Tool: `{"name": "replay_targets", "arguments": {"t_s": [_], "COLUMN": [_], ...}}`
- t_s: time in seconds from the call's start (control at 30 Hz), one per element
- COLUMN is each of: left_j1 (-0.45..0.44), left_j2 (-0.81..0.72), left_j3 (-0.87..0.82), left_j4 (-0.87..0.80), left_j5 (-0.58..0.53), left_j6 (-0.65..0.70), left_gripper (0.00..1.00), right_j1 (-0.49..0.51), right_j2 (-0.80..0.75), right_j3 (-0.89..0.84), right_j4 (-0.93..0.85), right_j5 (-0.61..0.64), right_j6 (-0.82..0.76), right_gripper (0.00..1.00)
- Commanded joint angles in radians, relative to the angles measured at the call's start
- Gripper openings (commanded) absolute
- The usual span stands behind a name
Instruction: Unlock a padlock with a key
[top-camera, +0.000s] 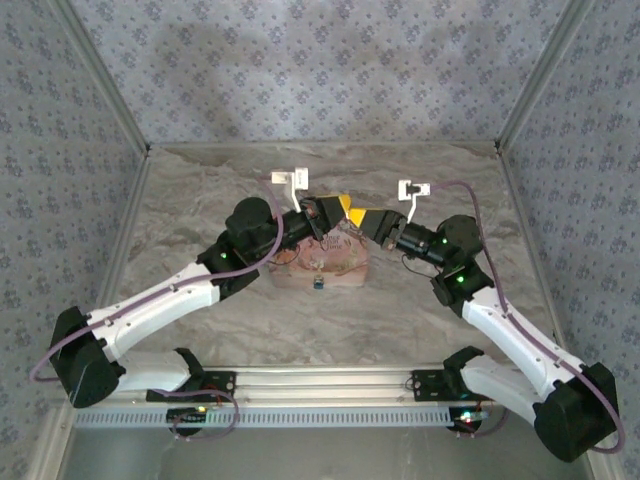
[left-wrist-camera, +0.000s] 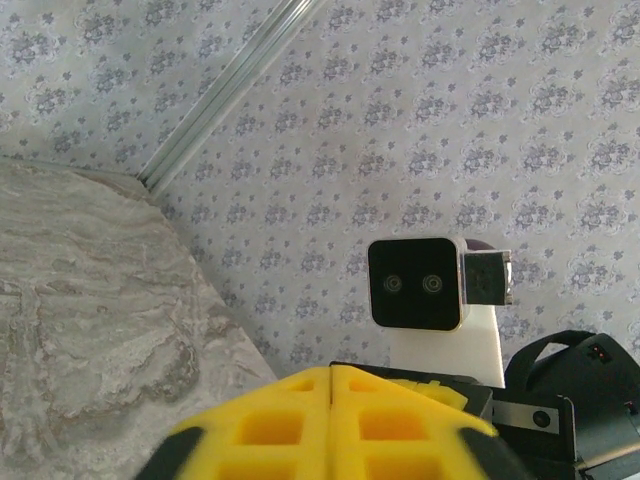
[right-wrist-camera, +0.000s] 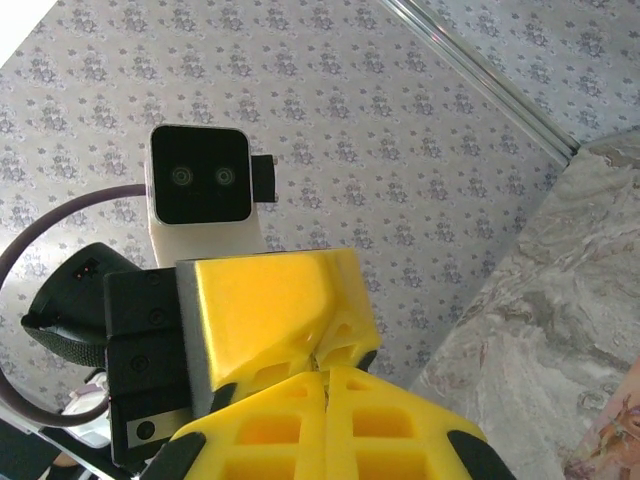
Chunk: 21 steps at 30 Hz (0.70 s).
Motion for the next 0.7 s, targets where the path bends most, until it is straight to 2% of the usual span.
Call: {"name": "replay_targets", "arguments": {"t_s": [0.0, 0.1, 0.23, 0.27, 0.33, 0.5, 0.57, 0.6, 0.67], "left_j1": [-0.002, -0.003, -0.002, -0.003, -0.002, -0.003, -0.002, -0.002, -0.001], "left_j2": [-0.042, -0.037, -0.028, -0.025, -0.019, -0.007, -0.007, -0.009, -0.014], "left_j3": [0.005, 0.011, 0.024, 0.026, 0.029, 0.034, 0.033, 0.03, 0.021], "left_j4": [-0.004, -0.018, -0.045, -0.05, -0.055, -0.061, -0.061, -0.06, -0.048], "left_j5": [-0.003, 0.006, 0.012, 0.012, 0.015, 0.031, 0.03, 0.025, 0.008], "left_j6": [0.012, 0.015, 0.02, 0.02, 0.02, 0.02, 0.02, 0.018, 0.009], "left_gripper": [0.28, 0.36, 0.35, 0.32, 0.18, 0.0, 0.0, 0.0, 0.0], "right_j1": [-0.015, -0.015, -0.015, -0.015, -0.018, -0.026, -0.031, -0.034, -0.034], "right_j2": [-0.02, -0.024, -0.023, -0.023, -0.024, -0.023, -0.023, -0.023, -0.028], "right_j3": [0.037, 0.044, 0.047, 0.047, 0.049, 0.055, 0.061, 0.062, 0.054], "right_j4": [-0.017, -0.04, -0.042, -0.041, -0.048, -0.045, -0.051, -0.053, -0.042], "right_j5": [-0.006, -0.014, -0.025, -0.025, -0.023, -0.024, -0.028, -0.029, -0.022], "right_j6": [-0.031, -0.048, -0.054, -0.053, -0.056, -0.047, -0.047, -0.044, -0.028], "right_gripper": [0.0, 0.0, 0.0, 0.0, 0.0, 0.0, 0.0, 0.05, 0.23]}}
